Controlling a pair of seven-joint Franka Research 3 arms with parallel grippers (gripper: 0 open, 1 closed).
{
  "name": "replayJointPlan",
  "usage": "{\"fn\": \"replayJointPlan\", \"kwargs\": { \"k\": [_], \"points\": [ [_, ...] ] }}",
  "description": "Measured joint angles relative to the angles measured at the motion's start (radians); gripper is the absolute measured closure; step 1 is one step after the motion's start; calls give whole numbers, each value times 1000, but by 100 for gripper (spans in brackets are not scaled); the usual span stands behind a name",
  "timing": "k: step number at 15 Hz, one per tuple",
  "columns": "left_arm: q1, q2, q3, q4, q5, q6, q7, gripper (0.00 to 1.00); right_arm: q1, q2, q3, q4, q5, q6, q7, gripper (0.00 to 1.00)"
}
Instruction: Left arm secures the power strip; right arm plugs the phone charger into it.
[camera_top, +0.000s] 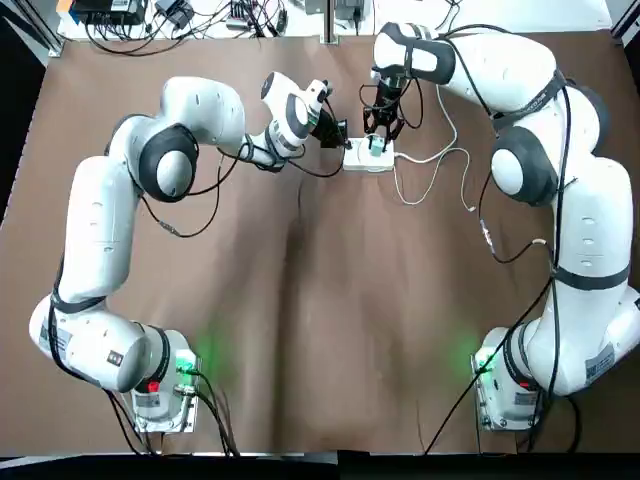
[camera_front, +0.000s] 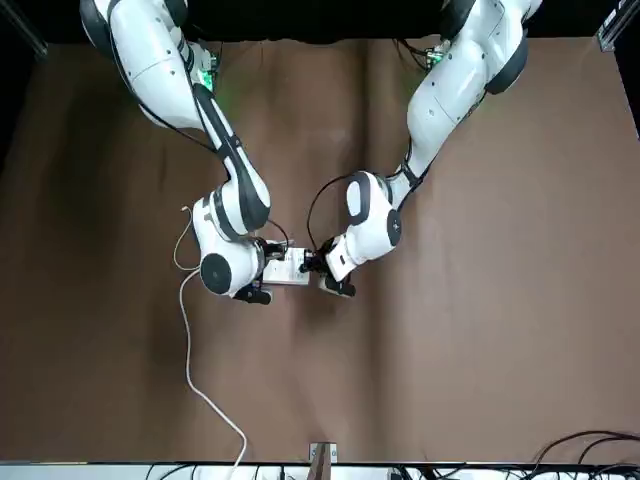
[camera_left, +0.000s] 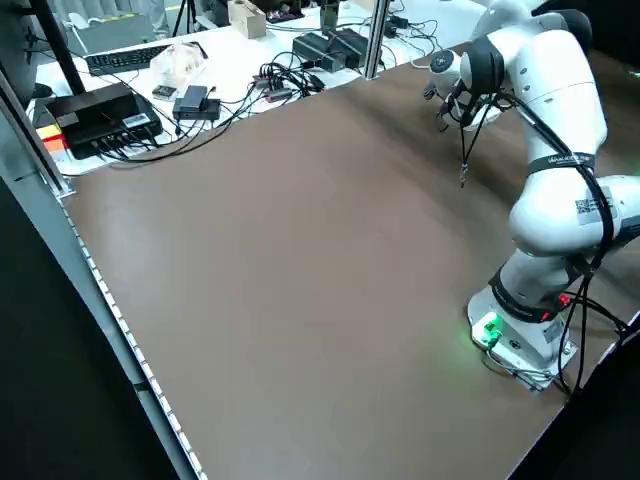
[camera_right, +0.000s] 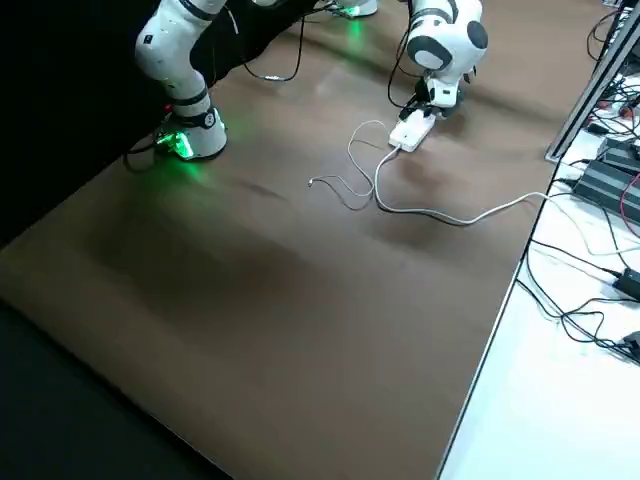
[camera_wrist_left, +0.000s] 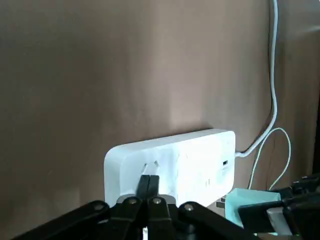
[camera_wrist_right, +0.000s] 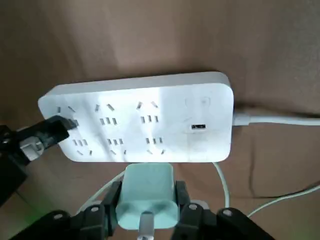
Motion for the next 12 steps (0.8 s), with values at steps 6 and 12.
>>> {"fn": "replayJointPlan", "kwargs": {
  "k": [6,12],
  "points": [
    [0,0,0,0,0,0,0,99,9,0,-1,18,-33,6,27,52],
    [0,0,0,0,0,0,0,99,21,0,-2,25,-102,8,34,52]
  ]
}}
